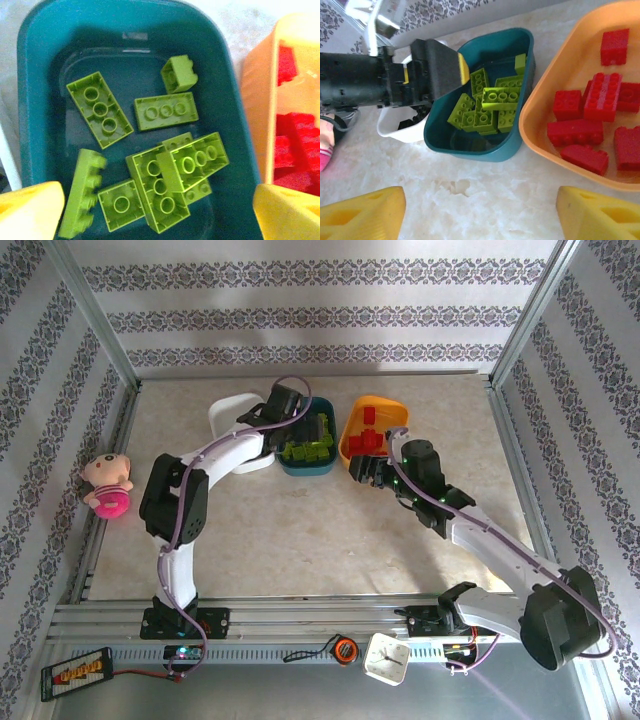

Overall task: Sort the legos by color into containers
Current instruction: Place the lego in the container, then reset both arms

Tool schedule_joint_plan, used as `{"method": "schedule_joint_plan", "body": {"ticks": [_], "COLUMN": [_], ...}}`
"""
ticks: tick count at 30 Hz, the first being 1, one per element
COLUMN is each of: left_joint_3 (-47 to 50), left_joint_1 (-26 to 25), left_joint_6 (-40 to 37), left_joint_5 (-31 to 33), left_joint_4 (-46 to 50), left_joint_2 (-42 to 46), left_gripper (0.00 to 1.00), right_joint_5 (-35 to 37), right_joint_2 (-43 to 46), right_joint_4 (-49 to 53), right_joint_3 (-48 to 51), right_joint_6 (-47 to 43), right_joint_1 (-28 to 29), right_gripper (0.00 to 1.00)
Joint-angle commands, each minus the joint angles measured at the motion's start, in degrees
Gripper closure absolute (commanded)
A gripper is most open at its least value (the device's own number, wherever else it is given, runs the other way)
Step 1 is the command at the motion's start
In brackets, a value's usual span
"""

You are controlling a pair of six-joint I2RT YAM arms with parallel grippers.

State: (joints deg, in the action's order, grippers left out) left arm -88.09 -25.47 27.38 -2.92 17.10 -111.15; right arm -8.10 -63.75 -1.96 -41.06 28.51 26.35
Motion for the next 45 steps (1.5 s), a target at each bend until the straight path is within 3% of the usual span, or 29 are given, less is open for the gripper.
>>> {"method": "schedule_joint_plan", "body": {"ticks": [1, 3, 10, 13, 17, 19, 24, 31, 32, 38, 43, 45], "left_joint_3": [4.24, 9.44, 32.47, 41.48, 52.64, 53.26, 53.2, 61.24, 60.42, 61.79, 60.99, 64.3], "left_joint_1": [-0.01, 0.01, 1.12, 3.79, 9.44, 13.05, 19.4, 20.97, 20.98, 21.17, 22.54, 23.49], "left_joint_6": [0.08, -0.25, -5.83, -8.09, -15.71, -18.44, -26.12, -27.38, -26.79, -28.3, -27.28, -26.78], "left_joint_5": [-0.08, 0.95, 14.45, 20.73, 23.79, 26.1, 24.25, 21.5, 20.17, 16.53, 12.73, 9.86], "left_joint_4": [-4.03, -7.09, -20.01, -26.88, -41.31, -40.13, -37.54, -55.05, -52.9, -63.27, -60.64, -65.64], "left_joint_2": [10.58, 16.16, 36.64, 43.35, 47.76, 46.84, 37.53, 27.46, 27.59, 21.93, 22.25, 22.43], "left_gripper": [0.0, 0.0, 0.0, 0.0, 0.01, 0.01, 0.01, 0.01, 0.0, 0.01, 0.01, 0.01], "right_joint_5": [3.43, 4.98, 10.62, 16.29, 22.34, 25.28, 30.37, 32.62, 32.53, 32.42, 31.95, 31.6], "right_joint_2": [2.52, 3.5, 6.1, 6.0, 6.09, 6.27, 7.01, 7.14, 7.14, 6.19, 5.55, 5.6], "right_joint_4": [-0.33, -0.24, -0.3, -0.71, -2.39, -2.54, -1.58, -0.59, -0.42, -0.18, -0.83, -1.52], "right_joint_3": [0.05, 0.35, 2.33, 2.92, 4.22, 4.49, 4.85, 5.2, 5.05, 5.03, 5.33, 5.67], "right_joint_6": [-0.98, -1.55, -2.72, -2.38, -2.47, -2.06, -0.7, 0.67, 0.67, 0.87, 0.15, -0.32], "right_joint_1": [-0.71, -0.69, -0.68, -0.64, -0.68, -0.68, -0.86, -1.99, -2.19, -2.88, -3.89, -4.28], "right_gripper": [0.1, 0.02, 0.02, 0.02, 0.02, 0.02, 0.02, 0.02, 0.02, 0.02, 0.02, 0.02]}}
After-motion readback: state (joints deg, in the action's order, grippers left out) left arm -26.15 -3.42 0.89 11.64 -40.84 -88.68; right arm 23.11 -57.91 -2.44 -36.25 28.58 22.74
